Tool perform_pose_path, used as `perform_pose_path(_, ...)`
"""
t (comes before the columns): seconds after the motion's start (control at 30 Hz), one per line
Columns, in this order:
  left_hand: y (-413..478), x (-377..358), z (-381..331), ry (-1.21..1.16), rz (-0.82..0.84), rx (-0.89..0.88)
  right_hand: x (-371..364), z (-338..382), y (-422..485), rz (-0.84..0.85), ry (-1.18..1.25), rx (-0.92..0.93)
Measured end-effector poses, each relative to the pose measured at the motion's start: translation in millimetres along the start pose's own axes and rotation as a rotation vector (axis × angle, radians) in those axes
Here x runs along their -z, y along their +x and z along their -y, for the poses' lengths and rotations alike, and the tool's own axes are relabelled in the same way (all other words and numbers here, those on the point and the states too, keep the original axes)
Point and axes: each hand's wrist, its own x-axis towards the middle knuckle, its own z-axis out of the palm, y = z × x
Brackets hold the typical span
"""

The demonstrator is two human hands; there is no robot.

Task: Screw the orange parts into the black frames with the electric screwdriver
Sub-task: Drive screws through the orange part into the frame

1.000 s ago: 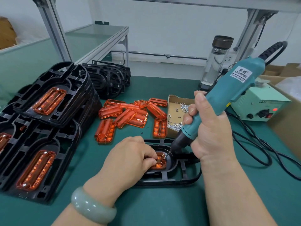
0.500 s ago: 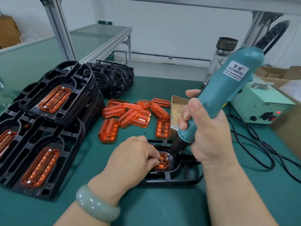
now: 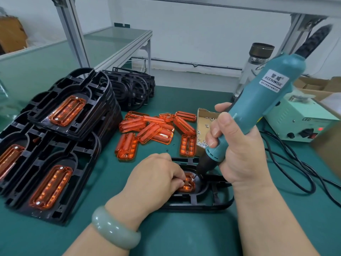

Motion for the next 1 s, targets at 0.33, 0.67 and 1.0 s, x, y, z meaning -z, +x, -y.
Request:
perform_pose_path(0.33, -0.7, 0.7, -1.5, 0.008, -0.007, 0.006, -0.3, -0.3, 0.4, -0.003, 0.029, -0.007)
perform_pose_path(0.67, -1.0, 0.4, -2.3, 0.006, -0.001, 0.027, -0.7, -2.1, 0.8, 0.022, 0.043, -0.018)
perform_pose_path(1.0, -0.1, 0.4, -2.2, -0.021, 0.002, 0.022, -1.4, -3.6, 1.5, -0.001, 0.070, -0.024)
